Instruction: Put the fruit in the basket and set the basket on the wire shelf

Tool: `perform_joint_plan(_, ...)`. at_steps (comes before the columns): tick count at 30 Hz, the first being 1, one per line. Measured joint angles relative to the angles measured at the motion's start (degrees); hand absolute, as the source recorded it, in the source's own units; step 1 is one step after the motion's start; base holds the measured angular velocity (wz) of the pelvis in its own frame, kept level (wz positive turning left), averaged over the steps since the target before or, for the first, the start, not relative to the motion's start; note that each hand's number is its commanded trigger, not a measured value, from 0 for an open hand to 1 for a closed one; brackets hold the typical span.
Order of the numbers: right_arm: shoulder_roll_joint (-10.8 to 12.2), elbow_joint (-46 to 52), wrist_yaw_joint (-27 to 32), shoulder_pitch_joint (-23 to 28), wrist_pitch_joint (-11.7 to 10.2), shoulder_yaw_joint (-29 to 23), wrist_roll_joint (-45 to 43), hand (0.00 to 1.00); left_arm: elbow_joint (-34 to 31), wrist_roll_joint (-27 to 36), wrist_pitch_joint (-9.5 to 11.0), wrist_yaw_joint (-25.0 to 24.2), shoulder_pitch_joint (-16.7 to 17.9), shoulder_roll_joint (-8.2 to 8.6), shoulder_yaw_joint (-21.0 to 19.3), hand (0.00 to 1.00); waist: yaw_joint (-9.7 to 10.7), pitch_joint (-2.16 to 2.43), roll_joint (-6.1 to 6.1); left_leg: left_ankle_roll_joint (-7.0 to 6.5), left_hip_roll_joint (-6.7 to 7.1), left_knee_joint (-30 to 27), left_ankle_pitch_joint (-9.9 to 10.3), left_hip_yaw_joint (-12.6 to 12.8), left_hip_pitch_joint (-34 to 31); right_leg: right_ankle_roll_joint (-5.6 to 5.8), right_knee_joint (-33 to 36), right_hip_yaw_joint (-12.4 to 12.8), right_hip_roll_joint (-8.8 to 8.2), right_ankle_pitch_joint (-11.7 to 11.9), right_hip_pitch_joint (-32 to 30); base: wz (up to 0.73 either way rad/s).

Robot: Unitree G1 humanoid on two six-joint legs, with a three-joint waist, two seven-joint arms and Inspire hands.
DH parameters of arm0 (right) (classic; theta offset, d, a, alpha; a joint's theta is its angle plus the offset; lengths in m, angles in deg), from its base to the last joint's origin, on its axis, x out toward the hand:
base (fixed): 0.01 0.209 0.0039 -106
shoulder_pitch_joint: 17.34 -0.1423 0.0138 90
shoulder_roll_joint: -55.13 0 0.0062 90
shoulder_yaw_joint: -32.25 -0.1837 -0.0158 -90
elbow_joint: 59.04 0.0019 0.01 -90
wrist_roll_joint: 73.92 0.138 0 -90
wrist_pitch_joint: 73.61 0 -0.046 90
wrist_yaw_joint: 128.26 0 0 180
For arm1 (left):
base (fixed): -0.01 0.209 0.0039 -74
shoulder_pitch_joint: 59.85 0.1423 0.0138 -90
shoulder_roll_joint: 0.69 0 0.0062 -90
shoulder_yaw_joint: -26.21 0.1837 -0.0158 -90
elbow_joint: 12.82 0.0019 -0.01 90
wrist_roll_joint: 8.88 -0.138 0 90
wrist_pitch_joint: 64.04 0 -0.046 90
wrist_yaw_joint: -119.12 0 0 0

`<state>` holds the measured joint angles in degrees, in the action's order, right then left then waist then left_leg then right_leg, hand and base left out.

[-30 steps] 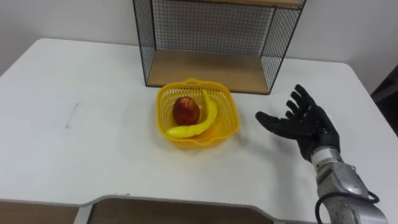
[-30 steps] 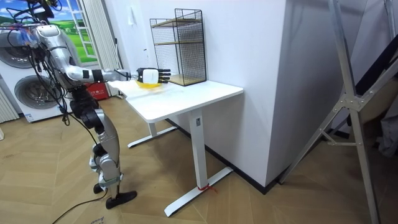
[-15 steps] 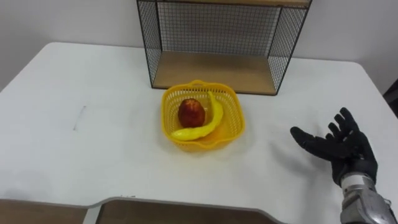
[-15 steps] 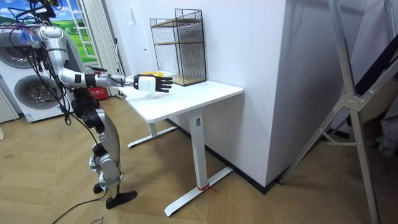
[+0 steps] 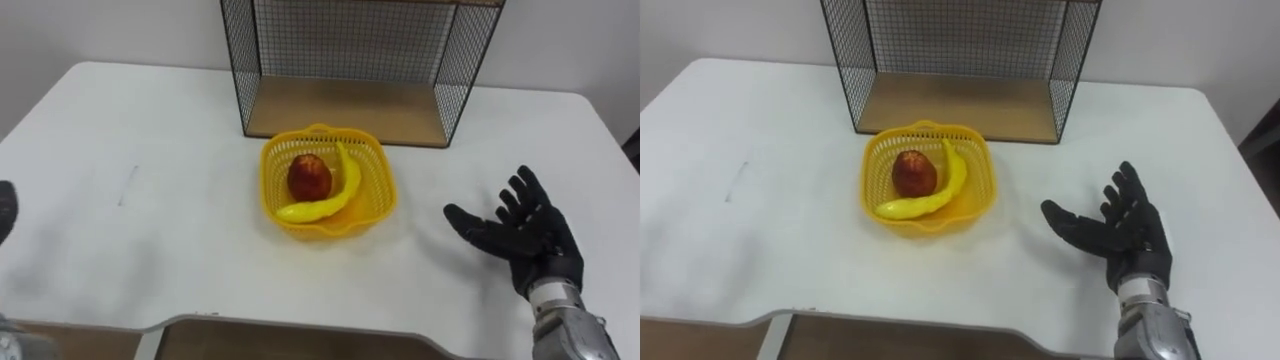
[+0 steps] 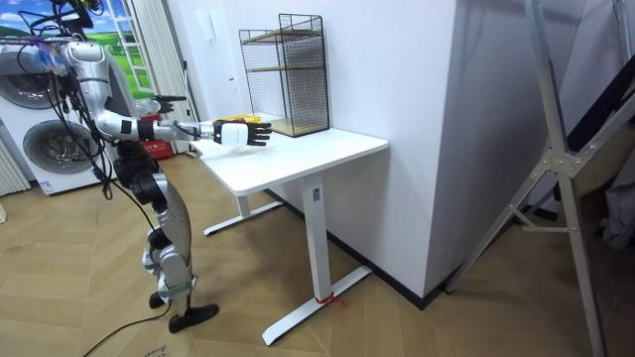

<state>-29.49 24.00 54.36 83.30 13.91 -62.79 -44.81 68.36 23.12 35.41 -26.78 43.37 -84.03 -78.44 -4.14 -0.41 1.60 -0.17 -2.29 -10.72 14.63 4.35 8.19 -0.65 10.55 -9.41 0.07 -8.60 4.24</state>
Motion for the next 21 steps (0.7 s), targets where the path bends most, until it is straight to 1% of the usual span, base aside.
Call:
perform_joint_plan(2, 0.0, 1.7, -0.4, 0.0, -0.4, 0.0, 0.4, 0.0, -0.6, 0.9, 0.3, -3.8, -0.5, -0.01, 1.2, 0.0, 0.7, -0.09, 0.26, -0.01, -0.02, -0.1, 0.0, 0.0, 0.0, 0.0, 0.0, 0.1, 0.02, 0.0, -0.3, 0.0)
perform_joint_plan(4, 0.1, 2.2, -1.2, -0.1, -1.5, 0.0, 0.8, 0.0, -0.6, 0.9, 0.3, -6.3, -1.4, 0.01, 2.3, 0.0, 0.9, -0.09, 0.27, -0.01, -0.05, -0.2, 0.0, 0.3, 0.0, 0.0, 0.1, 0.1, 0.03, 0.0, -0.4, -0.02)
perform_joint_plan(5, 0.3, 2.6, -1.9, -0.2, -1.9, 0.0, 0.9, 0.0, -0.6, 0.9, 0.4, -8.3, -1.9, 0.01, 3.1, 0.0, 0.9, -0.08, 0.24, -0.01, -0.07, -0.2, 0.0, 0.3, 0.1, 0.0, 0.1, 0.1, 0.04, 0.0, -0.3, 0.0)
perform_joint_plan(6, 0.4, 2.8, -2.3, -0.2, -2.0, 0.0, 1.0, 0.0, -0.6, 0.9, 0.4, -9.1, -2.2, 0.0, 3.6, 0.0, 1.0, -0.08, 0.24, -0.01, -0.07, -0.2, 0.0, 0.3, 0.1, 0.0, 0.1, 0.1, 0.04, 0.0, -0.3, 0.0)
perform_joint_plan(8, 1.2, 2.9, -3.5, -0.7, -3.0, 0.4, 2.1, 0.0, -0.5, 0.9, 0.4, -12.4, -2.8, 0.0, 5.7, 0.0, 1.3, -0.13, 0.15, -0.01, -0.07, -0.2, 0.0, 0.3, 0.3, 0.0, 0.3, 0.2, 0.02, 0.0, -0.2, 0.0)
perform_joint_plan(9, 1.4, 2.9, -3.8, -0.8, -3.2, 0.6, 2.3, 0.0, -0.3, 0.9, 0.5, -13.2, -2.9, 0.01, 6.3, 0.0, 1.3, -0.17, 0.1, -0.01, -0.07, -0.2, 0.0, 0.3, 0.4, 0.0, 0.3, 0.2, 0.03, 0.0, -0.1, 0.0)
perform_joint_plan(11, 2.1, 2.8, -5.6, -0.8, -3.4, 1.9, 2.5, 0.0, 0.9, 0.9, 0.5, -16.6, -2.9, 0.04, 8.4, 0.0, 2.2, -0.44, -0.34, -0.01, -0.09, -0.2, 0.0, 0.4, 0.5, -0.01, 0.3, 0.4, 0.05, 0.0, 0.0, 0.0)
perform_joint_plan(12, 2.2, 2.7, -6.1, -0.8, -3.4, 2.1, 2.6, 0.0, 1.3, 0.9, 0.5, -17.4, -2.9, 0.11, 8.8, 0.0, 2.3, -0.51, -0.44, -0.01, -0.07, -0.2, 0.0, 0.4, 0.4, -0.01, 0.3, 0.4, 0.04, 0.0, -0.1, 0.0)
perform_joint_plan(14, 2.4, 2.2, -7.6, -0.9, -3.4, 2.2, 3.2, 0.0, 2.2, 0.9, 0.4, -19.5, -2.9, 0.78, 10.6, 0.0, 2.4, -0.69, -0.83, -0.01, -0.03, -0.5, 0.0, 0.6, 0.0, -0.02, 0.3, 0.5, 0.0, 0.0, -0.4, 0.0)
perform_joint_plan(15, 2.5, 1.8, -7.7, -1.0, -3.4, 2.2, 3.5, 0.0, 2.2, 0.9, 0.4, -20.0, -2.8, 1.0, 10.9, 0.0, 2.4, -0.7, -0.97, -0.01, -0.02, -0.6, 0.0, 0.7, 0.0, -0.02, 0.3, 0.5, 0.0, 0.0, -0.4, 0.0)
perform_joint_plan(16, 2.6, 1.0, -7.8, -1.2, -3.4, 2.3, 4.2, 0.0, 2.2, 0.9, 0.4, -20.9, -2.8, 1.16, 11.5, 0.0, 2.4, -0.57, -1.19, -0.01, -0.04, -0.6, 0.0, 0.8, 0.0, -0.02, 0.3, 0.5, 0.02, 0.0, -0.5, 0.0)
perform_joint_plan(17, 2.7, 0.9, -7.8, -1.2, -3.3, 2.4, 4.5, 0.0, 2.2, 0.7, 0.4, -21.6, -2.8, 1.21, 11.9, 0.0, 2.4, -0.53, -1.23, -0.01, -0.05, -0.6, 0.0, 0.9, 0.0, -0.02, 0.2, 0.6, 0.05, 0.0, -0.5, 0.0)
perform_joint_plan(21, 2.7, 0.9, -8.4, -2.3, -3.3, 3.3, 4.8, 0.0, 3.4, 0.8, 0.4, -24.3, -2.9, 1.28, 13.3, 0.0, 2.9, -0.44, -1.09, -0.01, -0.08, -0.6, 0.0, 1.1, 0.4, -0.03, 0.3, 0.7, 0.09, 0.0, -0.1, 0.0)
